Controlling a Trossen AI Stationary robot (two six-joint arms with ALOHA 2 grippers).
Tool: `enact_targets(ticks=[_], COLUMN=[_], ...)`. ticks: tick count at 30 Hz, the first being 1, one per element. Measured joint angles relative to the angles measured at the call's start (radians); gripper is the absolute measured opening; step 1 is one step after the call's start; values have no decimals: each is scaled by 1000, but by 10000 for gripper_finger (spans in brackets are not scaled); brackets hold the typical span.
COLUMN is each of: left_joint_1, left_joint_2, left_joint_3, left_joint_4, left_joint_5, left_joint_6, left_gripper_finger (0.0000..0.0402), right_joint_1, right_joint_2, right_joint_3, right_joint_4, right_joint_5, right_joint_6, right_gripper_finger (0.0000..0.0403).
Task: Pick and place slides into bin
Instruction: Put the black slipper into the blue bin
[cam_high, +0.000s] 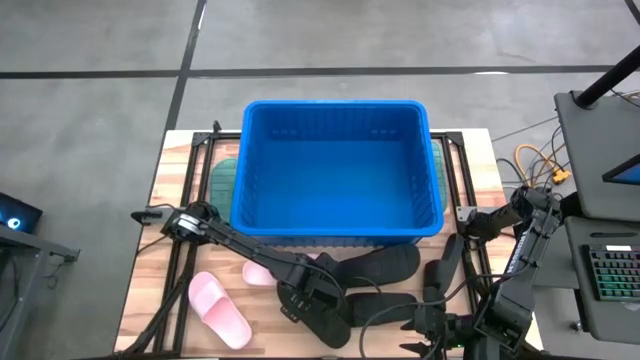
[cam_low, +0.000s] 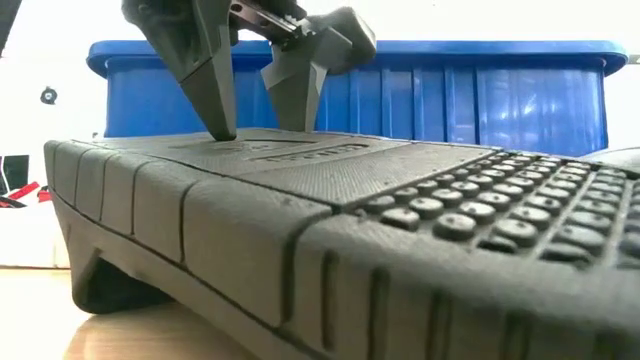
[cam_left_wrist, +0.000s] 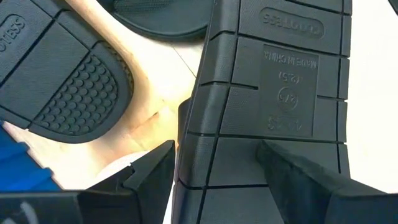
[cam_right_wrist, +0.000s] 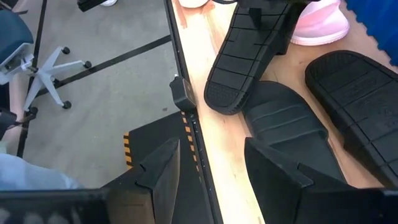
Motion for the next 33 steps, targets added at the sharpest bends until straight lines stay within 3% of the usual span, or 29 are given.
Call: enact_targets(ticks=[17, 33], left_joint_1=[0, 38], left_joint_2=[1, 4], left_joint_3=[-13, -34], left_joint_4=[16, 24], left_joint_5=[3, 118], left_joint_6=[-23, -75], left_gripper_finger=[224, 224], right_joint_1=[0, 0], right_joint_2=[0, 0], right_joint_3=[0, -1], right_joint_4=[0, 0], right_joint_5=[-3, -3], right_joint_6=[-3, -25], right_gripper_finger=[171, 171])
